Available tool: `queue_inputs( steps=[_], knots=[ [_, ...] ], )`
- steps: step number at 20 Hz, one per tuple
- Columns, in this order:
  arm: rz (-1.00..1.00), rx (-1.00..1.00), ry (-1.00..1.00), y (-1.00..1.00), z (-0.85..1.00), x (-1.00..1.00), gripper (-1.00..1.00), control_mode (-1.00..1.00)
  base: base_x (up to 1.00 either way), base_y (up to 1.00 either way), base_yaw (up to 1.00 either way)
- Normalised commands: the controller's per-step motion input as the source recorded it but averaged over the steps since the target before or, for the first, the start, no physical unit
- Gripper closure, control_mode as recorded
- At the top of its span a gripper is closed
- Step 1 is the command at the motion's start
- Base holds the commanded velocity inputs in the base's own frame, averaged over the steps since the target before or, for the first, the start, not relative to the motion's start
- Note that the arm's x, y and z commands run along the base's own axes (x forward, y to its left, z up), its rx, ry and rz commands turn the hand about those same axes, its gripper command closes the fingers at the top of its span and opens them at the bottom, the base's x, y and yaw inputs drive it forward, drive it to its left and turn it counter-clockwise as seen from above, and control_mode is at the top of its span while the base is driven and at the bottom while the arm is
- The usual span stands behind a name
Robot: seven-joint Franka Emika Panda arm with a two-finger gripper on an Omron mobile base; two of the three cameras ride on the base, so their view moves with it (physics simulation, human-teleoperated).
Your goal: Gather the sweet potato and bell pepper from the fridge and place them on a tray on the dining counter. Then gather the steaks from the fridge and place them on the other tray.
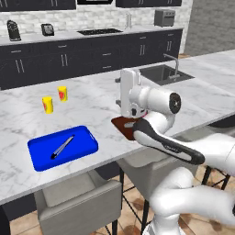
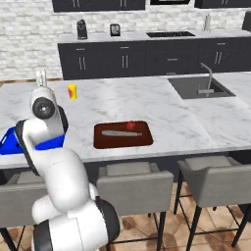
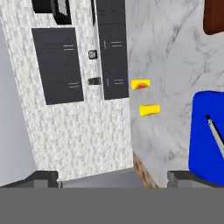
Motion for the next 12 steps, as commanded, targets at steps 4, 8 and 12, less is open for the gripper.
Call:
queue_inputs(
  steps=[4, 8, 12],
  knots=[
    [-0.25, -0.2, 0.15, -0.62, 1.0, -0.04, -1.0, -1.0, 0.0, 0.0, 0.0],
    [-0.3, -0.31, 0.26, -0.86, 1.0, -0.35, -1.0, -1.0, 0.0, 0.0, 0.0],
    [-0.25, -0.41, 0.21, -0.83, 0.69, -0.74, -1.0, -1.0, 0.0, 0.0, 0.0]
  ],
)
